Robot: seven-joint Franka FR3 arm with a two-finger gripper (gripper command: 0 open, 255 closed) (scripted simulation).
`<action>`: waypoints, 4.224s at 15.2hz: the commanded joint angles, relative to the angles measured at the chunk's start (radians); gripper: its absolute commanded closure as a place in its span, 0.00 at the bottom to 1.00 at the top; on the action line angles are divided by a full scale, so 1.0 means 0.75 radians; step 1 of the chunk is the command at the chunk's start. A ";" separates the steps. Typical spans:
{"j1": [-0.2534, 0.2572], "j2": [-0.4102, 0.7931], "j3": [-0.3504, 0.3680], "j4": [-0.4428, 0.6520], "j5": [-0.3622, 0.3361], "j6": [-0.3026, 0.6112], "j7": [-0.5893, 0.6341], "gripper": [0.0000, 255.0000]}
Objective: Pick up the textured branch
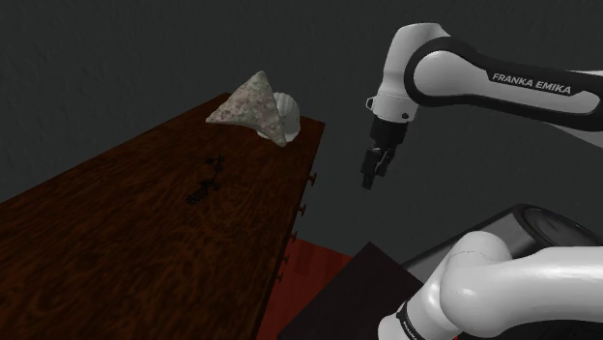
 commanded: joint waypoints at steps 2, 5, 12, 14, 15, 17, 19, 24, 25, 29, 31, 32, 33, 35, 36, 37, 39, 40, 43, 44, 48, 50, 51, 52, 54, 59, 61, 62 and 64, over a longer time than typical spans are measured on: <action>0.009 0.040 0.017 0.012 0.015 0.030 0.021 0.00; 0.032 0.166 0.066 0.058 0.053 0.117 0.082 0.00; 0.075 0.482 0.167 0.225 0.104 0.285 0.218 0.00; 0.085 0.577 0.193 0.288 0.108 0.321 0.257 0.00; 0.090 0.624 0.205 0.322 0.108 0.338 0.276 0.00; 0.100 0.720 0.228 0.394 0.105 0.366 0.314 0.00; 0.110 0.817 0.248 0.474 0.098 0.388 0.353 0.00; 0.141 1.067 0.288 0.704 0.063 0.416 0.450 0.00; 0.149 1.118 0.294 0.756 0.053 0.417 0.469 0.00; 0.187 1.329 0.309 0.989 0.012 0.400 0.540 0.00; 0.210 1.440 0.312 1.122 -0.010 0.380 0.572 0.00; 0.222 1.497 0.312 1.195 -0.021 0.366 0.586 0.00; 0.235 1.557 0.312 1.272 -0.032 0.349 0.600 0.00; 0.252 1.628 0.310 1.367 -0.044 0.326 0.615 0.00; 0.252 1.631 0.310 1.353 -0.044 0.343 0.615 0.00; 0.252 1.633 0.309 1.339 -0.044 0.359 0.615 0.00; 0.251 1.641 0.308 1.315 -0.046 0.391 0.615 0.00; 0.251 1.645 0.308 1.303 -0.047 0.407 0.615 0.00; 0.251 1.656 0.307 1.273 -0.049 0.447 0.616 0.00; 0.251 1.656 0.307 1.274 -0.049 0.447 0.616 0.00; 0.251 1.658 0.306 1.276 -0.049 0.447 0.615 1.00; 0.250 1.658 0.306 1.276 -0.049 0.447 0.615 1.00; 0.250 1.657 0.306 1.275 -0.049 0.447 0.615 1.00; 0.251 1.658 0.306 1.276 -0.049 0.447 0.615 1.00; 0.251 1.656 0.307 1.274 -0.049 0.447 0.616 1.00; 0.252 1.636 0.309 1.333 -0.045 0.368 0.615 1.00; 0.252 1.629 0.310 1.359 -0.044 0.336 0.615 1.00; 0.252 1.627 0.310 1.373 -0.043 0.319 0.615 1.00; 0.253 1.623 0.311 1.403 -0.042 0.286 0.615 1.00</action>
